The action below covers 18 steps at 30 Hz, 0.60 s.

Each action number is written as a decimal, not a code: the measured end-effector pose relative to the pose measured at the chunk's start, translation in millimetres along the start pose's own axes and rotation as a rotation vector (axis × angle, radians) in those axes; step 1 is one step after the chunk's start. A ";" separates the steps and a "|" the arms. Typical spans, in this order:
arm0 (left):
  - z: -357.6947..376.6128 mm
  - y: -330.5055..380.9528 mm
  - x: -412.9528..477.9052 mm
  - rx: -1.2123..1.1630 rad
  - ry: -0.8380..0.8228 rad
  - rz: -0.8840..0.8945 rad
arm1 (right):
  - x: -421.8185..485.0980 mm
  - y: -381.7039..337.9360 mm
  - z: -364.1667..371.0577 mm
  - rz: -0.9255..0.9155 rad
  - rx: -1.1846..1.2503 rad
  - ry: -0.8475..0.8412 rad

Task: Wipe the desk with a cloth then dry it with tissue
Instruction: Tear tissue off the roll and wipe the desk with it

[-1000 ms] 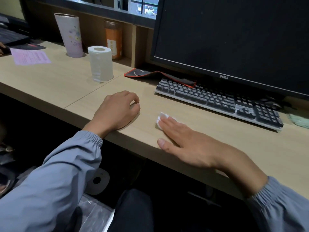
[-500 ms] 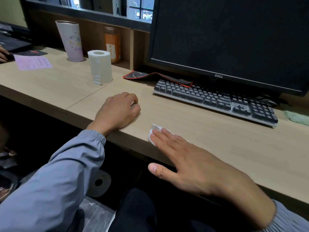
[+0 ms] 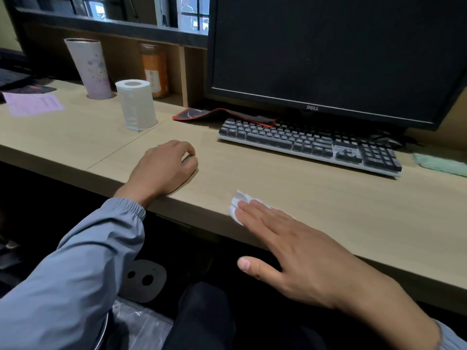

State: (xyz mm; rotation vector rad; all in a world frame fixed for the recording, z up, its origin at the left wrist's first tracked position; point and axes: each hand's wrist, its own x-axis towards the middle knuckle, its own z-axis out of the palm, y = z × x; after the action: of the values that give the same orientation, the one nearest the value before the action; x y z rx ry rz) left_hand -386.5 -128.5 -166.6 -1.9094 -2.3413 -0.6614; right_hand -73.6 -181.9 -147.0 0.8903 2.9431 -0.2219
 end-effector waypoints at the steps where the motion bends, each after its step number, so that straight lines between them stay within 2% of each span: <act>1: 0.3 0.4 0.0 0.004 0.002 0.001 | -5.7 2.4 -0.6 0.006 -0.012 -0.002; 7: -4.3 9.6 1.0 0.055 0.019 0.011 | -6.2 3.6 -0.9 0.046 0.015 -0.023; 14: 12.2 61.1 -12.9 -0.056 0.065 0.094 | 10.1 11.9 -4.1 0.114 0.074 -0.025; 18: 25.7 75.4 -13.0 -0.048 0.067 0.082 | 33.1 34.7 -10.6 0.128 0.140 -0.068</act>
State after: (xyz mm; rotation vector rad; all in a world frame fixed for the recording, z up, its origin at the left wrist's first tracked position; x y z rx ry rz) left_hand -306.4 -120.4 -171.6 -1.9578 -2.2146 -0.7682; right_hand -82.0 -133.6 -144.0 1.0616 2.8236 -0.4469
